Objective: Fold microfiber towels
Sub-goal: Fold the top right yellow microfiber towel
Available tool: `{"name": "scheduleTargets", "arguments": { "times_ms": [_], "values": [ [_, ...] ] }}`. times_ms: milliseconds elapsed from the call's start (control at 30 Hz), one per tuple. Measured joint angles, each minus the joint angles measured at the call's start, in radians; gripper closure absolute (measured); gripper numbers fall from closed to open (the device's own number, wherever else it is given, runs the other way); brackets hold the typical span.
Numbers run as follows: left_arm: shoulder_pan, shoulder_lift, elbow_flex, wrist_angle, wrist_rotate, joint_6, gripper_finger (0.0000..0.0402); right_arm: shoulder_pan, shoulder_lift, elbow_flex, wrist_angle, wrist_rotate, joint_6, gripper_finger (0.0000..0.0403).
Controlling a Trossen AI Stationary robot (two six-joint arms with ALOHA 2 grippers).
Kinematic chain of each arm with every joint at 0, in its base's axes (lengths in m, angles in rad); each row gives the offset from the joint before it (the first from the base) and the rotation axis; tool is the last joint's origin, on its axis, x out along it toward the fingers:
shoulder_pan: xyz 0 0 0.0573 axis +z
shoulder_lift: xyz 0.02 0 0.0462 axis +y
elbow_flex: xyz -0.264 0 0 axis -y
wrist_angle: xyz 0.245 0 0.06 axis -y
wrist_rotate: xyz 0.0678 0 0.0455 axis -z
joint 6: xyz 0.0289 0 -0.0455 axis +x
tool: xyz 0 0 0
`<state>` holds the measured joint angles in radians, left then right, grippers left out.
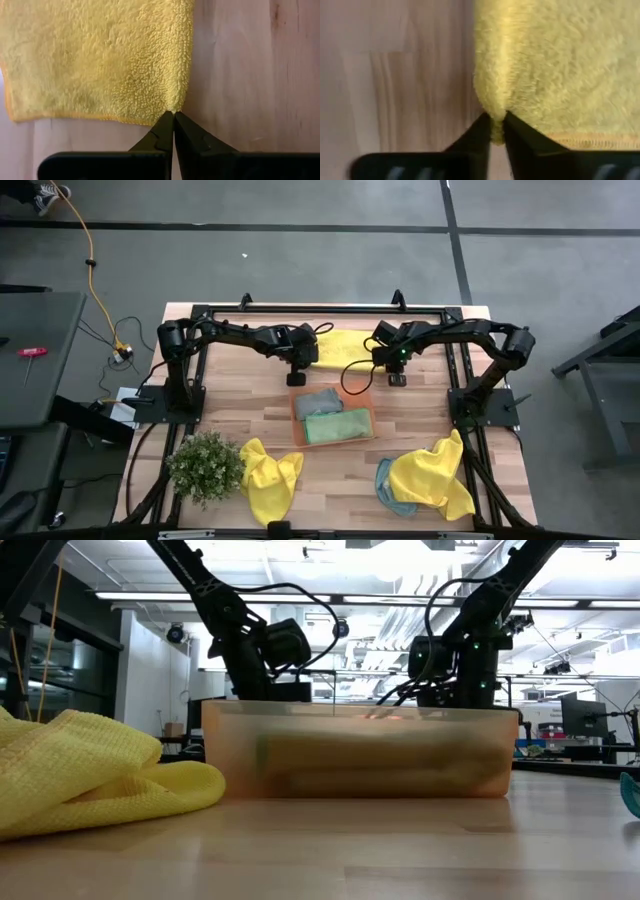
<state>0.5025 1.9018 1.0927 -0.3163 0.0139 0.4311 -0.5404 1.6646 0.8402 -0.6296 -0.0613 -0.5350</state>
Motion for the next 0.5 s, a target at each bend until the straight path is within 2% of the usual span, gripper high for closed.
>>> {"name": "scheduleTargets", "arguments": {
  "times_ms": [67,267,400,500],
  "values": [
    [0.000,0.000,0.000,-0.013,0.001,-0.034,0.0401,0.000,0.000,0.000,-0.009,-0.017,0.071,0.0392],
    [0.026,-0.022,0.000,-0.068,0.062,-0.169,0.0402,-0.002,-0.050,-0.008,-0.036,-0.186,0.254,0.0400],
    [0.045,-0.041,0.008,-0.102,0.082,-0.233,0.0401,-0.021,-0.112,-0.007,-0.046,-0.214,0.345,0.0401],
    [0.057,-0.056,0.026,-0.134,0.106,-0.273,0.0401,-0.044,-0.152,-0.007,-0.073,-0.311,0.414,0.0401]
  ]
}}
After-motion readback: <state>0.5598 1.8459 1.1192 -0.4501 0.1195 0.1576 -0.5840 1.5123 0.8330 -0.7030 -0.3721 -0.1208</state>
